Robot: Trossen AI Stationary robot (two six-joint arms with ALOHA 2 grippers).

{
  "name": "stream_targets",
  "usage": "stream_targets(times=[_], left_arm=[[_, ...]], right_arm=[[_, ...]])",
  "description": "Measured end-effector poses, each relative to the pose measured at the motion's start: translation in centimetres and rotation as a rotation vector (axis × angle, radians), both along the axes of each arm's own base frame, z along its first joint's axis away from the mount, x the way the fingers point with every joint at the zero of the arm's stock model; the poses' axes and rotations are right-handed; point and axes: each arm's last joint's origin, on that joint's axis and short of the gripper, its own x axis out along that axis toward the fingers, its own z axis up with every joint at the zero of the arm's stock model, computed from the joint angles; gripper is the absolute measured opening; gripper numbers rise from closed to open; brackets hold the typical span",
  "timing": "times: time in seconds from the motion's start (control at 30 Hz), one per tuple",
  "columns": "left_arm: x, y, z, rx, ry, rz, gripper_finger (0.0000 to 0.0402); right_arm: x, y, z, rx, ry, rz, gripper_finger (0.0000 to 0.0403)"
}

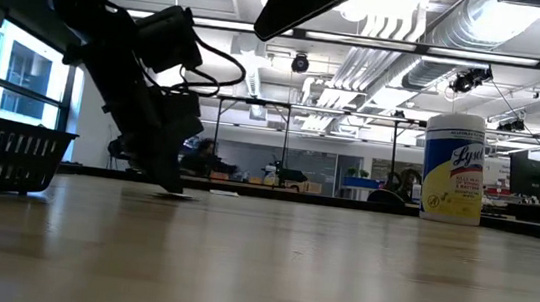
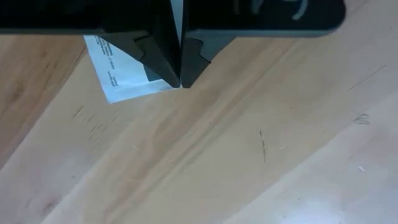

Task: Pick & Place First Aid Supplies
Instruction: Put the towelette pack into the top black bin

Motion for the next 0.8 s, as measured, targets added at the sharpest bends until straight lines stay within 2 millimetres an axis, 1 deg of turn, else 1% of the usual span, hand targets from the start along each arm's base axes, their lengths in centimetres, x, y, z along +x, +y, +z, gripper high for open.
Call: stream_targets(times=[0.1,0.17,0.33,0.47,0.63,0.8], left_arm=[[-0.2,0.0,0.2,-0.007,-0.003,-0.005,0.0002],[-0.2,-0.2,0.7,-0.023,-0.025,-0.022,0.0001],[-0.9,-1.7,3.2,-0.025,-0.092,-0.083,0.0001],[-2.3,-3.5,5.8,-0.020,-0.143,-0.119,0.0000],[-5.4,-6.3,8.5,-0.047,-0.176,-0.193,0.0000],[-10.1,-8.5,10.5,-0.149,-0.177,-0.260,0.0000]], right_arm=[[0.0,0.0,0.0,0.000,0.000,0.000,0.0113],[0.0,0.0,0.0,0.000,0.000,0.000,0.0113],[0.0,0.0,0.0,-0.001,0.004,0.001,0.0113],[-0.1,0.0,0.0,0.002,0.007,0.003,0.0113],[-0.2,0.1,-0.1,0.018,0.014,-0.011,0.0113],[-0.2,0.1,-0.1,0.016,0.018,-0.010,0.0113]])
